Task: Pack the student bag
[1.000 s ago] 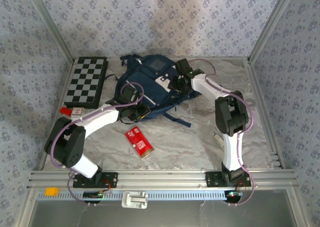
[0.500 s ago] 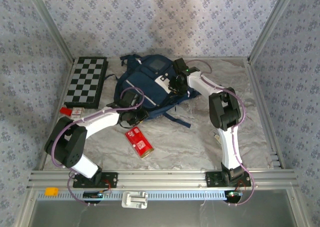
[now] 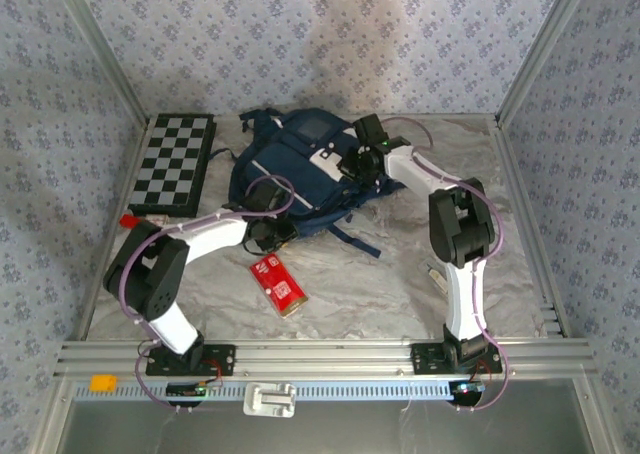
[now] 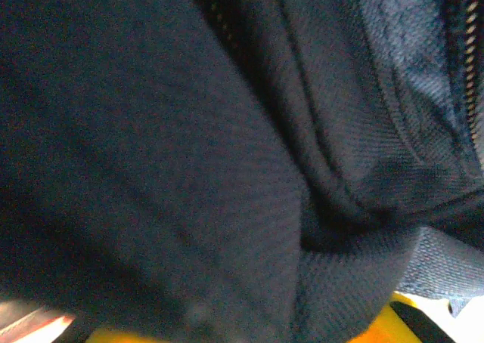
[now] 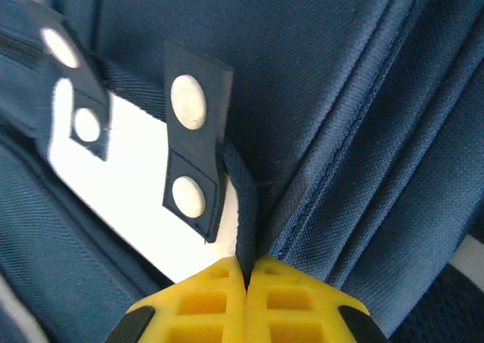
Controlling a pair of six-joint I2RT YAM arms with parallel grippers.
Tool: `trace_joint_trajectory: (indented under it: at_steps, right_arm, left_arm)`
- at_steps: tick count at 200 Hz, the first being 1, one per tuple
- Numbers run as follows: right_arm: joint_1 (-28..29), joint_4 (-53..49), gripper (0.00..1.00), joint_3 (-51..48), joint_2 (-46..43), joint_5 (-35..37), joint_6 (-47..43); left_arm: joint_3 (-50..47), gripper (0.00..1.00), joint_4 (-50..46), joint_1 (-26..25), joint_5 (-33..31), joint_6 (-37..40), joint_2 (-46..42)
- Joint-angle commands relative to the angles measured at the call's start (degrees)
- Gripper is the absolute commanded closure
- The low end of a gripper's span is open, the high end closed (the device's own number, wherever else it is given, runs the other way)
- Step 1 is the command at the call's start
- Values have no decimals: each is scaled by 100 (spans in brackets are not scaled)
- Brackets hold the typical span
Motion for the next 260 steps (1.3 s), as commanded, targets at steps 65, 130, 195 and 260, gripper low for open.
trace_joint_trajectory:
  at_steps: [65, 130, 195, 260]
  right_arm:
    - [-146, 1131, 100, -1589, -1883, -582, 547]
    - [-133, 2229, 100, -2476, -2431, -528, 1230]
    - [-9, 1046, 74, -2449, -2228, -39, 1093]
    - [230, 469, 57, -1942, -1541, 354, 594]
  left_arm:
    - [997, 77, 368, 493, -484, 764, 829]
    - [997, 73, -100, 714, -389, 1256, 150]
    - [624, 69, -205, 31, -646, 597, -639]
    - [1651, 69, -109, -322, -617, 497, 308]
